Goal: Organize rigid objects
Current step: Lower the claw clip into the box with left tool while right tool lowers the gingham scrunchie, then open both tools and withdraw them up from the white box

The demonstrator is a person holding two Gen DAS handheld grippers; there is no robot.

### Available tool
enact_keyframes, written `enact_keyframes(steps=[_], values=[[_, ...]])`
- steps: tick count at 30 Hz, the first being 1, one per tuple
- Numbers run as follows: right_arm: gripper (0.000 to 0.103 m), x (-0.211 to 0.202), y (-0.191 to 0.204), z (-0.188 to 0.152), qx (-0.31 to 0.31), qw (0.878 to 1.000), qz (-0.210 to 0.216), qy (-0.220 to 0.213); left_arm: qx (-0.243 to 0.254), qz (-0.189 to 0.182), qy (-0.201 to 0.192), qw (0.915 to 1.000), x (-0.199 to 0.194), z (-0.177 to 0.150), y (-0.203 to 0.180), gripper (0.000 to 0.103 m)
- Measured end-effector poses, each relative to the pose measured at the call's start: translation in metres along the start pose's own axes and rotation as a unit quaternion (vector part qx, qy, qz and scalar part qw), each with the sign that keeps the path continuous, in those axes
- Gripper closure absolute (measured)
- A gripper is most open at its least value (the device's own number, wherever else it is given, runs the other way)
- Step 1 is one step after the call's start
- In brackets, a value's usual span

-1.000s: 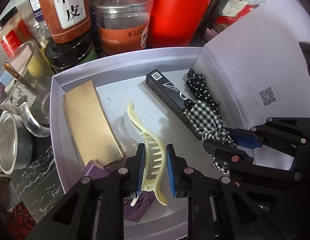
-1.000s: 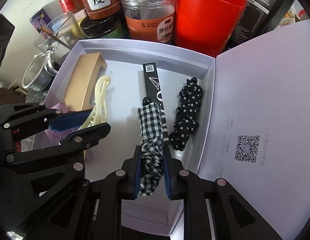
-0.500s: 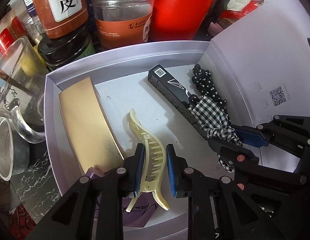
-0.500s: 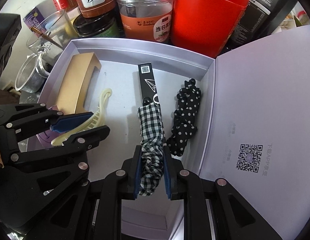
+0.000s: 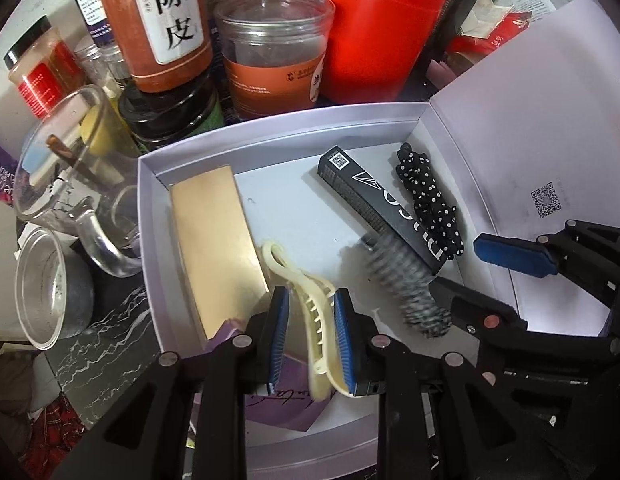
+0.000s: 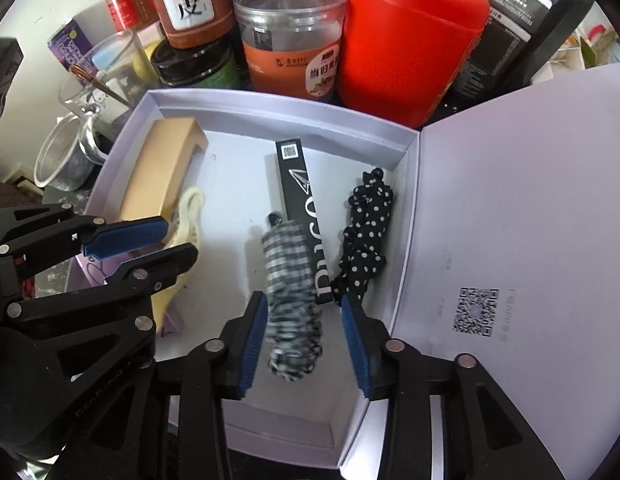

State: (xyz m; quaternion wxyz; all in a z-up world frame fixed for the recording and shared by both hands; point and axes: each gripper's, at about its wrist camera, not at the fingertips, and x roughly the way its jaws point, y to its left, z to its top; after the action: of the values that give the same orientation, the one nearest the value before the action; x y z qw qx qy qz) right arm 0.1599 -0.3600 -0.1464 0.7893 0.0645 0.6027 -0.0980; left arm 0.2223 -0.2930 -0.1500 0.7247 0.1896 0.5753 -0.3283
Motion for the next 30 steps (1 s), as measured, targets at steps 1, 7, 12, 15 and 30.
enact_keyframes(steps=[1, 7, 12, 15, 30], values=[[0.064, -0.003, 0.000, 0.000, 0.000, 1.000, 0.001, -0.002, -0.001, 0.003, -0.002, 1.0000, -0.003, 0.000, 0.000, 0.080], [0.064, -0.024, -0.001, 0.002, 0.001, 1.000, -0.006, -0.017, -0.008, 0.007, -0.018, 0.9998, -0.029, -0.001, 0.005, 0.080], [0.064, -0.043, 0.001, -0.001, 0.001, 0.999, -0.005, -0.033, -0.011, 0.012, -0.033, 0.9993, -0.054, -0.002, 0.010, 0.080], [0.064, -0.059, 0.000, -0.004, -0.001, 0.999, -0.004, -0.043, -0.019, 0.014, -0.045, 0.9987, -0.069, -0.001, 0.013, 0.080], [0.064, -0.129, 0.031, -0.007, -0.025, 0.994, 0.004, -0.111, -0.050, 0.036, -0.112, 0.9918, -0.159, -0.021, 0.028, 0.080]])
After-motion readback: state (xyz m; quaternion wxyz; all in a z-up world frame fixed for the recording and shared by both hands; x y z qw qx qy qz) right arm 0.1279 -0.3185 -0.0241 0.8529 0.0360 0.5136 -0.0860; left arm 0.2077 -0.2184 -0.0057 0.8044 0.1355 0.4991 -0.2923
